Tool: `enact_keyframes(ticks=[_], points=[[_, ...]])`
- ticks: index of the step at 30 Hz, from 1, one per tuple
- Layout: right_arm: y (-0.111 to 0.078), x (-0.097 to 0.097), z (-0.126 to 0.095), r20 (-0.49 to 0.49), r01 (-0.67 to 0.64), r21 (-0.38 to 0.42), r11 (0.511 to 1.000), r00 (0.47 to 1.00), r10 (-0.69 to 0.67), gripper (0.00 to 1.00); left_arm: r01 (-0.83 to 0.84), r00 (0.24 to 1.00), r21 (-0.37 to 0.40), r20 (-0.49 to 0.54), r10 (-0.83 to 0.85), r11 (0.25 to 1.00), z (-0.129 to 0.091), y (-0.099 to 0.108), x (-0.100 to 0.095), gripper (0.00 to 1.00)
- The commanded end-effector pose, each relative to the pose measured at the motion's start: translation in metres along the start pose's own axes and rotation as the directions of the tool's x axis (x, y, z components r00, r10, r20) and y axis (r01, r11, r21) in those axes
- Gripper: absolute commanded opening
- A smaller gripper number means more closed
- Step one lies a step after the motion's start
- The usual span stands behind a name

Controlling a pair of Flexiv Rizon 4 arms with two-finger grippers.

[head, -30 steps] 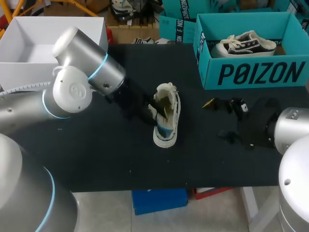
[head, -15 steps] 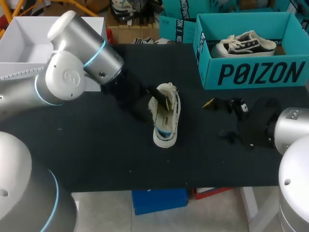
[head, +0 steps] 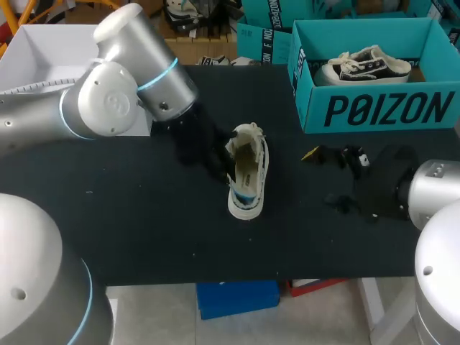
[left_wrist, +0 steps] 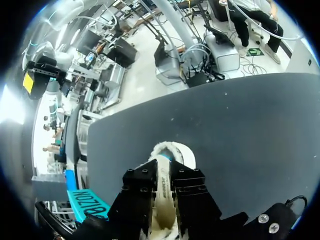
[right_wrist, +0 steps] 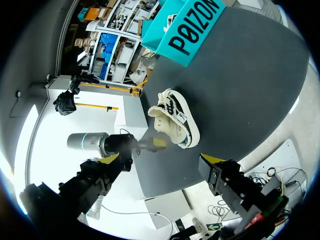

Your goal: Take the shoe out of the shoebox, open the shoe tongue, remove and reinsert the insole, then place the shoe into the shoebox

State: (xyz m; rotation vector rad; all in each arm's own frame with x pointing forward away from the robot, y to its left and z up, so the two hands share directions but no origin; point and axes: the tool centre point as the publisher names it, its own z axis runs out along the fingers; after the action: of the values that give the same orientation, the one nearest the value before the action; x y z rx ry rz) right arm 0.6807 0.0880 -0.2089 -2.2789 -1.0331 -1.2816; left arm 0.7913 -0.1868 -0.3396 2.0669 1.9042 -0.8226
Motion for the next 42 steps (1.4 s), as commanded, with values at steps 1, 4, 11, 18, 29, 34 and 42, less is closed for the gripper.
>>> enact_keyframes(ticks=[1, 4, 11, 18, 29, 34, 42], points=[[0.0, -0.008, -0.005, -0.028, -0.038, 0.131, 0.991, 0.999, 0.042, 1.0, -0.004, 1.0, 0.008, -0.023, 0.004, 1.0, 0.011, 0.004, 0.001, 0.0], [0.0, -0.008, -0.005, -0.028, -0.038, 0.131, 0.991, 0.999, 0.042, 1.0, -0.014, 0.999, 0.016, -0.048, 0.015, 1.0, 0.016, 0.003, 0.003, 0.0], [0.0, -0.008, -0.005, -0.028, -0.038, 0.131, 0.991, 0.999, 0.042, 1.0, -0.019, 0.997, 0.023, -0.068, 0.021, 1.0, 0.027, 0.006, 0.006, 0.0], [0.0, -0.008, -0.005, -0.028, -0.038, 0.131, 0.991, 0.999, 0.042, 1.0, -0.009, 0.996, 0.027, -0.089, 0.011, 1.0, 0.038, 0.007, 0.015, 0.0], [0.0, -0.008, -0.005, -0.028, -0.038, 0.131, 0.991, 0.999, 0.042, 1.0, 0.001, 0.994, 0.038, -0.109, 0.003, 0.999, 0.05, 0.013, 0.017, 0.0], [0.0, -0.008, -0.005, -0.028, -0.038, 0.131, 0.991, 0.999, 0.042, 1.0, -0.008, 0.992, 0.039, -0.122, 0.013, 0.999, 0.049, 0.018, 0.011, 0.0], [0.0, -0.008, -0.005, -0.028, -0.038, 0.131, 0.991, 0.999, 0.042, 1.0, -0.028, 0.992, 0.037, -0.121, 0.032, 0.999, 0.032, 0.018, -0.001, 0.0]])
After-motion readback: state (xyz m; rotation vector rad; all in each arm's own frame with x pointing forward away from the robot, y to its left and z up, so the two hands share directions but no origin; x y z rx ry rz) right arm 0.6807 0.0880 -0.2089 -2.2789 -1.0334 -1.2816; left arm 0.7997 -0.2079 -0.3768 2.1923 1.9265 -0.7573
